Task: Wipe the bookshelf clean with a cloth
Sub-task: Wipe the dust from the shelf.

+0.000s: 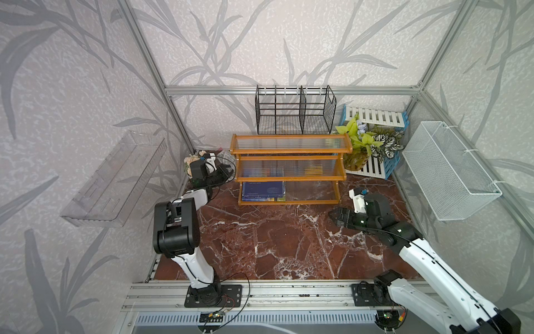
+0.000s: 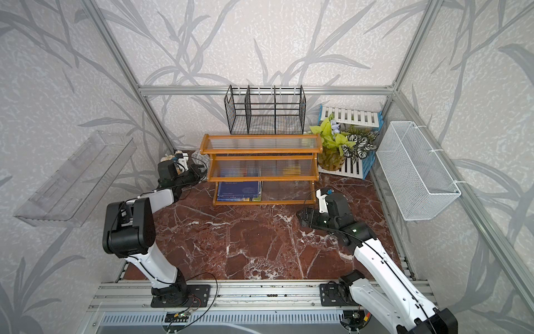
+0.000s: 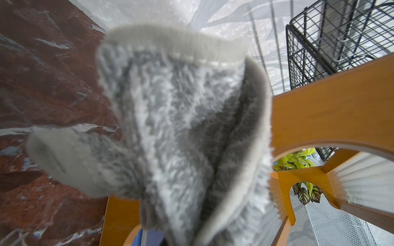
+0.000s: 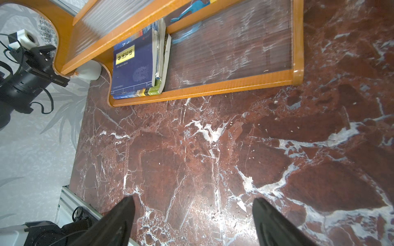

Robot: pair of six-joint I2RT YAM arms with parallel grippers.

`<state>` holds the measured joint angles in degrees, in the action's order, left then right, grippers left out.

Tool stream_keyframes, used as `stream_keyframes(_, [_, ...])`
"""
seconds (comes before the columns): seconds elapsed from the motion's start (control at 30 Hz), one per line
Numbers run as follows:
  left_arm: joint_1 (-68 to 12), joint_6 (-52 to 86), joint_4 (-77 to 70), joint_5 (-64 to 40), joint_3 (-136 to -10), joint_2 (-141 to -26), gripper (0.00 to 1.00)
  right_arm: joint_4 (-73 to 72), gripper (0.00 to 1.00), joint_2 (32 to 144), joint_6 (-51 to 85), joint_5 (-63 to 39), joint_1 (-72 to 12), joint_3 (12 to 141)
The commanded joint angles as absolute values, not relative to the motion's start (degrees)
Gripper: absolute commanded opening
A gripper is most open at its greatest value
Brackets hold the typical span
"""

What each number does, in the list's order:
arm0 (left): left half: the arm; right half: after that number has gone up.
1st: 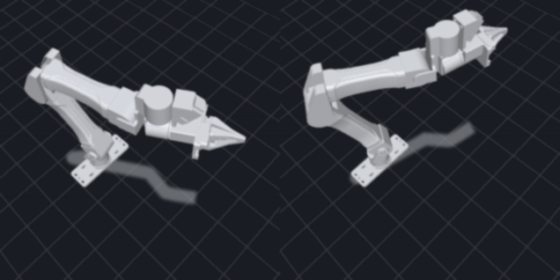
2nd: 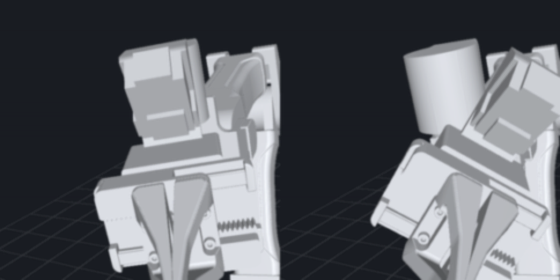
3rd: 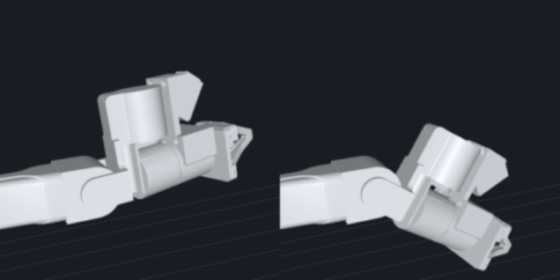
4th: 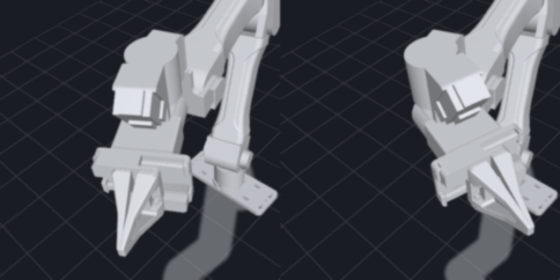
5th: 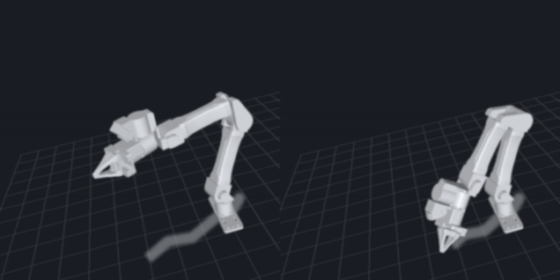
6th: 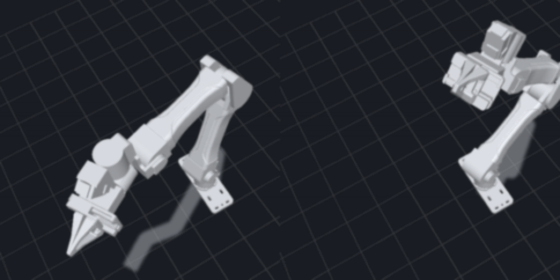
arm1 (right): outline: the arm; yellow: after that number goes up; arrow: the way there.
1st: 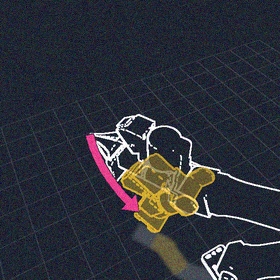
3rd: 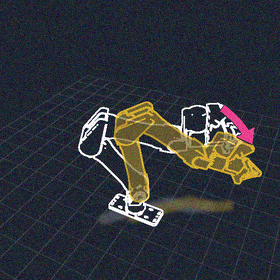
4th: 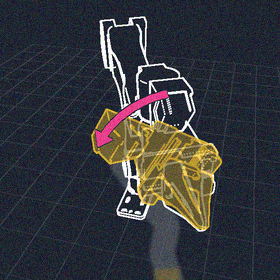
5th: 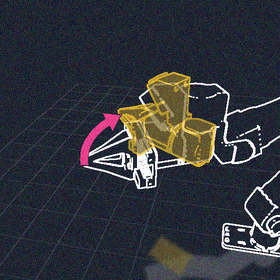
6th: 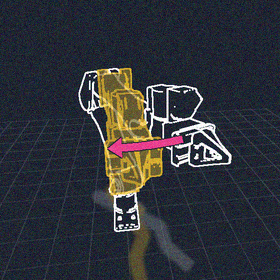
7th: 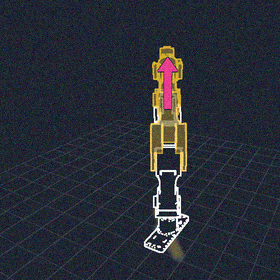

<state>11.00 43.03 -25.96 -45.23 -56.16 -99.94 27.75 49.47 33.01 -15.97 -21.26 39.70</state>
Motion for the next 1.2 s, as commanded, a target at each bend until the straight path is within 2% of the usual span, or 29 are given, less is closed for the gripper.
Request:
stream_keyframes(0.0, [11.94, 40.87, -23.74, -47.27, -55.05, -95.95, 0.06, 28.24, 0.91, 48.37, 33.34, -16.61, -21.05, 40.39])
stream_keyframes(0.23, [11.43, 36.8, -20.13, -44.87, -56.53, -98.41, 0.06, 28.08, 0.91, 48.04, 33.49, -17.05, -21.03, 40.2])
stream_keyframes(0.53, [8.02, 36.29, -18.31, -45.37, -68.68, -108.41, 0.06, 28.49, 0.92, 47.22, 33.76, -16.38, -21.06, 40.18])
stream_keyframes(0.7, [7.31, 37.85, -19.71, -47.09, -71.33, -113.13, 0.06, 29.09, 0.92, 46.26, 33.76, -15.76, -21.01, 40.16])
stream_keyframes(1.17, [7.95, 43.44, -24.43, -51.35, -67.76, -100.17, 0.06, 28.85, 0.92, 44.38, 34.19, -16.7, -21.02, 39.81])
